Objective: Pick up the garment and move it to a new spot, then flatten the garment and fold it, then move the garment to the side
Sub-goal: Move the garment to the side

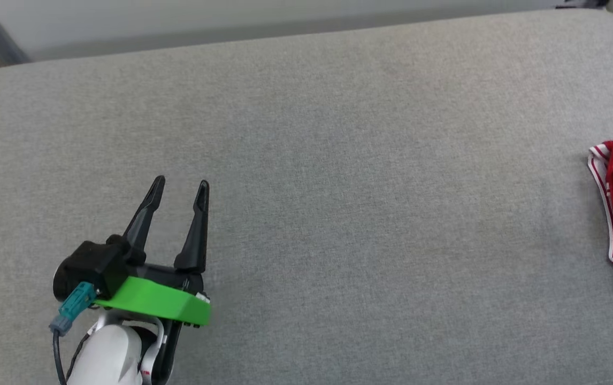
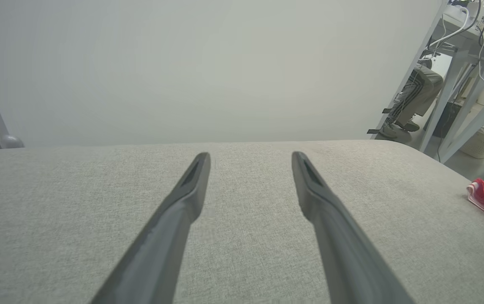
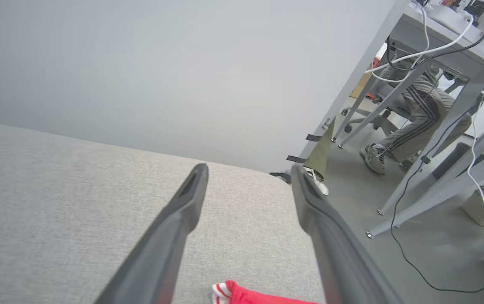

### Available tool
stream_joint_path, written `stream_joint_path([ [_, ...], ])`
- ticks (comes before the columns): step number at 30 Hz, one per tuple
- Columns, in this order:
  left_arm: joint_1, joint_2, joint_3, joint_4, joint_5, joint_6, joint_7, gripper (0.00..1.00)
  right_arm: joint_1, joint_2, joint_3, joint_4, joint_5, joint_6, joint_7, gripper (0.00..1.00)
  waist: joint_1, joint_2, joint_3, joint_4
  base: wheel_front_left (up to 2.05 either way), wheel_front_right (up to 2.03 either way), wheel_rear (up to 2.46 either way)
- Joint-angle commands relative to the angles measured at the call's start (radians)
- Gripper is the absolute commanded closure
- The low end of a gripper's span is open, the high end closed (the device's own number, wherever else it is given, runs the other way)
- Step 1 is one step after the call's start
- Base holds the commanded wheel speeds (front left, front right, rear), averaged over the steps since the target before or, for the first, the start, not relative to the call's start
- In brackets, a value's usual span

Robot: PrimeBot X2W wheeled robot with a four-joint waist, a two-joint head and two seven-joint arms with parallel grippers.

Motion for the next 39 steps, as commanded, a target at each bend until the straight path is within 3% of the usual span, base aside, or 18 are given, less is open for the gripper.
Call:
stream_joint_path([
  [1,0.017,-0.009,0.01,0.004,0.0,0.006,-0.006,0.0,0.036,0.027,-0.005,-0.032,0.016,-0.001,-0.01,0.0,0.0001,0.0001,-0.092,0.069,0.0,0.0,0.0],
  [8,0.074,-0.044,0.041,0.037,0.0,0.006,-0.006,0.0,0.206,0.191,-0.037,-0.187,0.041,-0.001,-0.076,0.0,0.0001,0.0001,-0.155,0.124,0.0,0.0,0.0],
  [13,0.115,-0.078,0.07,0.062,0.024,-0.011,-0.006,0.0,0.345,0.323,-0.021,-0.221,0.033,-0.001,-0.154,0.0,0.0001,0.0001,-0.187,0.155,0.0,0.0,0.0],
  [16,0.128,-0.097,0.086,0.063,0.038,-0.023,-0.006,0.0,0.388,0.366,-0.018,-0.204,0.036,-0.001,-0.198,0.0,0.0001,0.0001,-0.2,0.162,0.0,0.0,0.0],
  [25,0.168,-0.133,0.12,0.077,0.08,-0.046,-0.006,0.0,0.477,0.436,0.005,-0.135,0.006,-0.001,-0.271,0.0,0.0001,0.0001,-0.229,0.164,0.0,0.0,0.0],
  [39,0.171,-0.154,0.134,0.086,0.114,-0.055,-0.006,0.0,0.484,0.454,0.022,-0.11,-0.015,-0.001,-0.288,0.0,0.0001,0.0001,-0.238,0.165,0.0,0.0,0.0],
])
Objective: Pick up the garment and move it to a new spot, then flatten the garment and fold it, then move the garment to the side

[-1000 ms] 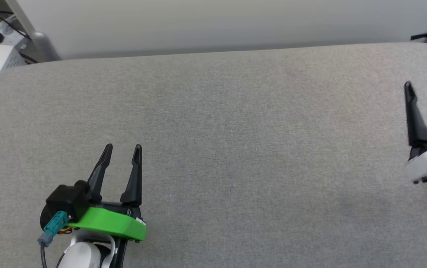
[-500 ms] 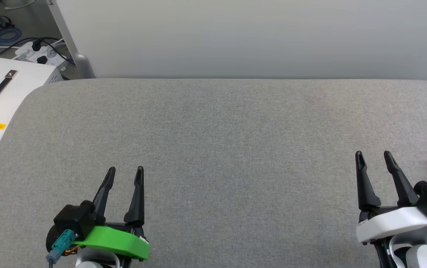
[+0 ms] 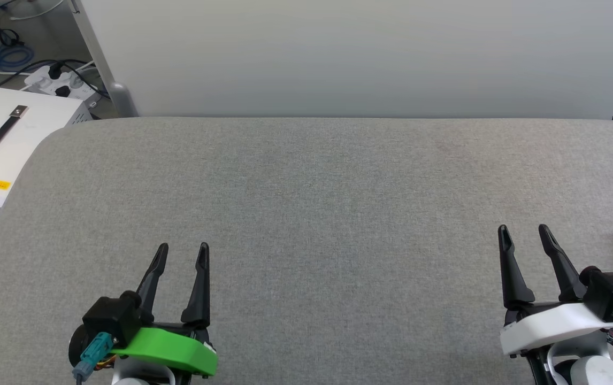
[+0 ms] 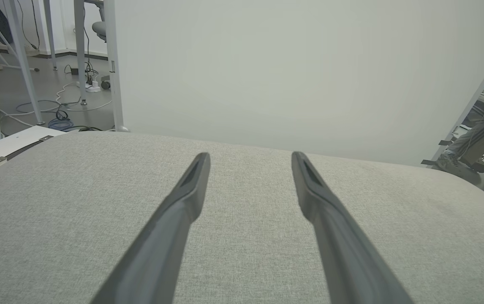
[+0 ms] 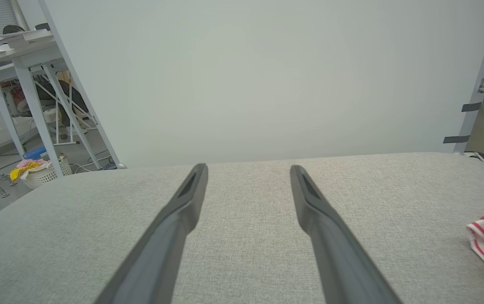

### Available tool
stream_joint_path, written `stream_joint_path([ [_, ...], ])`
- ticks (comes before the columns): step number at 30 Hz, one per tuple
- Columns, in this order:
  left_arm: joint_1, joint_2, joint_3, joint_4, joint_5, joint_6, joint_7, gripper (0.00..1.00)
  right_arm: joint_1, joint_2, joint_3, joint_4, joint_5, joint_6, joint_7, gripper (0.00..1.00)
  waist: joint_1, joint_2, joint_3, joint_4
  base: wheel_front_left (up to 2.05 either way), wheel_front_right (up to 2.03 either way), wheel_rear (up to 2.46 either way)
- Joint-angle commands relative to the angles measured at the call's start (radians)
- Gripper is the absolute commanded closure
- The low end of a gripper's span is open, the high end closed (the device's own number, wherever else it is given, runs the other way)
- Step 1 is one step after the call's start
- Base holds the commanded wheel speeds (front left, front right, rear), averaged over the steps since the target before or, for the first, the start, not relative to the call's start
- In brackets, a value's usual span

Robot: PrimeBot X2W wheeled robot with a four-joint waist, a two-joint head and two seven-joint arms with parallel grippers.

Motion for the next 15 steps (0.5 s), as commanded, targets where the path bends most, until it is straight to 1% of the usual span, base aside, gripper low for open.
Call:
stream_joint_path([
  [1,0.01,-0.005,0.003,0.002,0.008,-0.005,-0.006,0.0,0.011,0.003,0.003,0.002,-0.004,-0.001,-0.006,0.0,0.0001,0.0,0.0,0.0,0.0,0.0,0.0],
  [15,0.009,0.0,-0.002,0.0,0.006,-0.006,-0.006,0.0,0.01,0.01,0.009,0.0,-0.002,-0.001,-0.007,0.0,0.0001,0.0,0.004,-0.001,0.0,0.0,0.0],
])
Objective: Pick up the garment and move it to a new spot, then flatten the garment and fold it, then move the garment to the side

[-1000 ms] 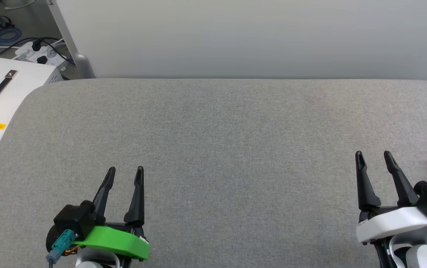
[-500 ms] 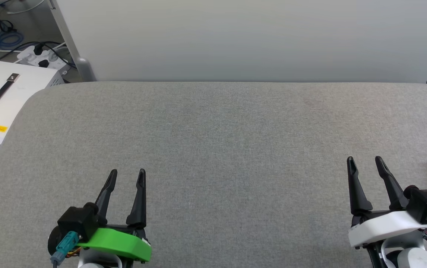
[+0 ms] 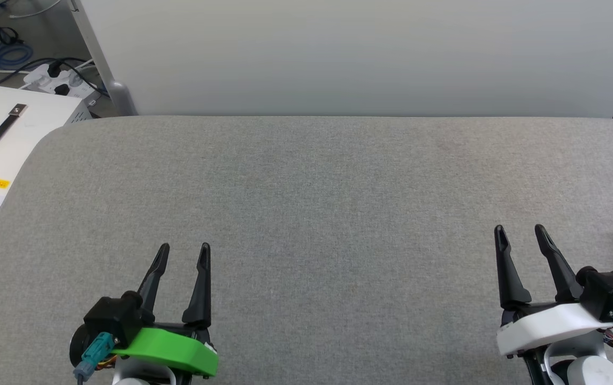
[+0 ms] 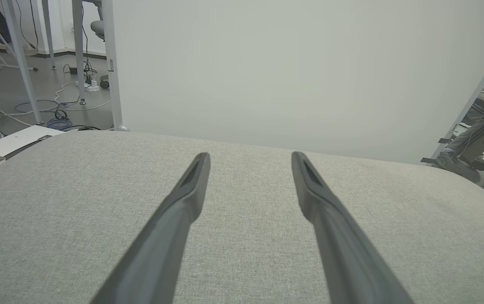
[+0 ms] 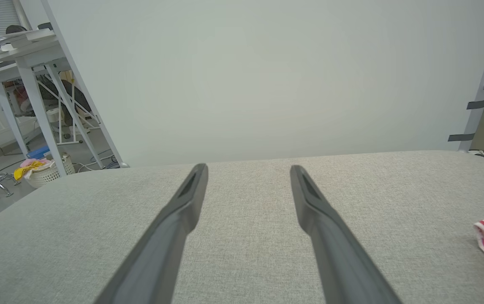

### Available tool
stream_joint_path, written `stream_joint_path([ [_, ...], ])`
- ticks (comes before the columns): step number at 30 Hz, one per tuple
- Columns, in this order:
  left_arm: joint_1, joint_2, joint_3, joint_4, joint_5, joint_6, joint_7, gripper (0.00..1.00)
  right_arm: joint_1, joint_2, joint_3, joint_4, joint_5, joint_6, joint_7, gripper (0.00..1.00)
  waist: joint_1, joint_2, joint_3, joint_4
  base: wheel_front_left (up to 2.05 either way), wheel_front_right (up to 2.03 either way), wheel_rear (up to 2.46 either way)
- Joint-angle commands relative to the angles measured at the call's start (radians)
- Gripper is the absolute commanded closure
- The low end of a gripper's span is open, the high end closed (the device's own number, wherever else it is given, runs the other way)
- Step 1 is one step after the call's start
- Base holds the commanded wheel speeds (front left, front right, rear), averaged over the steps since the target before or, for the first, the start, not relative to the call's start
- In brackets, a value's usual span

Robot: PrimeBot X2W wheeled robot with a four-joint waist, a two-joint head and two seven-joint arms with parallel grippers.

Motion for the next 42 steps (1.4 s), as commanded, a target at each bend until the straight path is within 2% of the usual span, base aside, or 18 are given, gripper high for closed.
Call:
stream_joint_path([
  [1,0.009,0.001,-0.001,0.0,0.001,-0.004,-0.006,0.0,0.01,0.004,0.002,0.0,-0.001,-0.001,-0.007,0.0,0.0001,0.0,0.0,0.0,0.0,0.0,0.0],
  [3,0.009,0.001,-0.004,0.002,-0.002,-0.004,-0.006,0.0,0.009,0.004,0.003,0.0,-0.001,-0.001,-0.006,0.0,0.0001,0.0,0.0,0.0,0.0,0.0,0.0],
  [4,0.0,0.0,-0.003,0.001,0.0,0.0,0.0,1.0,0.0,0.001,0.001,0.0,0.0,0.0,0.0,1.0,0.0001,0.0,0.0,0.0,0.0,0.0,0.0],
  [42,-0.003,-0.015,0.019,-0.025,0.084,0.037,0.075,1.0,0.006,0.003,-0.001,-0.017,-0.07,0.0,0.058,1.0,0.0001,0.0,-0.004,-0.009,0.0,0.0,0.0],
])
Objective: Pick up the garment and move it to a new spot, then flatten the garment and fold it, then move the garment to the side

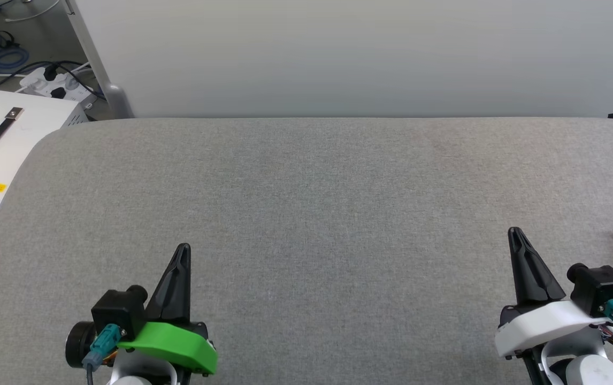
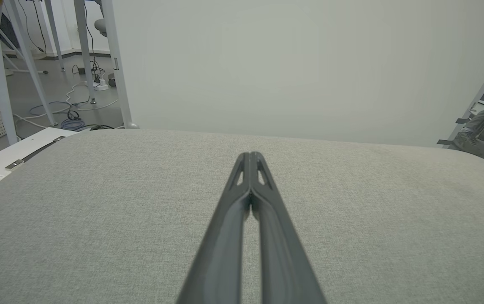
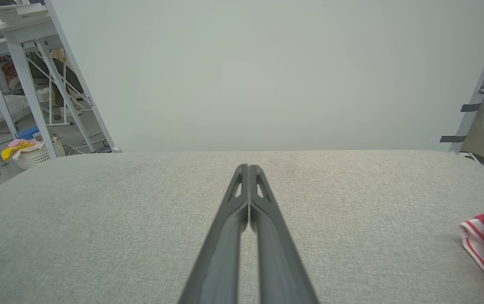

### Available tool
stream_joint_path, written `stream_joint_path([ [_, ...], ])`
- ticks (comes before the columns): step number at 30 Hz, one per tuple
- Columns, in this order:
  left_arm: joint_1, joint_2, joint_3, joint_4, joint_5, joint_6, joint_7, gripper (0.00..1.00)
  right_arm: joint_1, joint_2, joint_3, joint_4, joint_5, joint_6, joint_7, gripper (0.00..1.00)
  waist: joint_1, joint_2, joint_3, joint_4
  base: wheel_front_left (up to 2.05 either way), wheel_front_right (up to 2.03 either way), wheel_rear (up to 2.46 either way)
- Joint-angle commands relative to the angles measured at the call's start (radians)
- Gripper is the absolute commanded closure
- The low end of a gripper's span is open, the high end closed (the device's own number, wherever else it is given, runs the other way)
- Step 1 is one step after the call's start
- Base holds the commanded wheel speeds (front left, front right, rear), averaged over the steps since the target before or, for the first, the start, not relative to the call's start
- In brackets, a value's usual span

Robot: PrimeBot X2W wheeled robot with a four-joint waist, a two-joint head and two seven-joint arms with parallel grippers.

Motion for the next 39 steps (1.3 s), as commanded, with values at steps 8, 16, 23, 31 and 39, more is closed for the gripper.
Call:
stream_joint_path([
  [8,-0.003,-0.009,0.009,-0.01,0.03,0.017,0.019,1.0,0.007,0.003,-0.001,-0.009,-0.027,0.0,0.017,1.0,0.0,0.0,-0.001,-0.002,0.0,0.0,0.0],
  [16,-0.003,-0.012,0.014,-0.015,0.049,0.025,0.035,1.0,0.009,0.004,-0.001,-0.013,-0.042,0.0,0.029,1.0,0.0,0.0,-0.002,-0.004,0.0,0.0,0.0],
  [23,-0.004,-0.015,0.019,-0.021,0.067,0.033,0.051,1.0,0.01,0.005,-0.002,-0.017,-0.057,0.0,0.042,1.0,0.0,0.0,-0.003,-0.006,0.0,0.0,0.0],
  [31,-0.005,-0.018,0.023,-0.026,0.085,0.041,0.067,1.0,0.011,0.005,-0.002,-0.02,-0.072,0.0,0.054,1.0,0.0,0.0,-0.003,-0.008,0.0,0.0,0.0],
  [39,-0.005,-0.021,0.028,-0.032,0.104,0.049,0.083,1.0,0.013,0.006,-0.002,-0.024,-0.087,0.0,0.067,1.0,0.0,0.0,-0.004,-0.01,0.0,0.0,0.0],
])
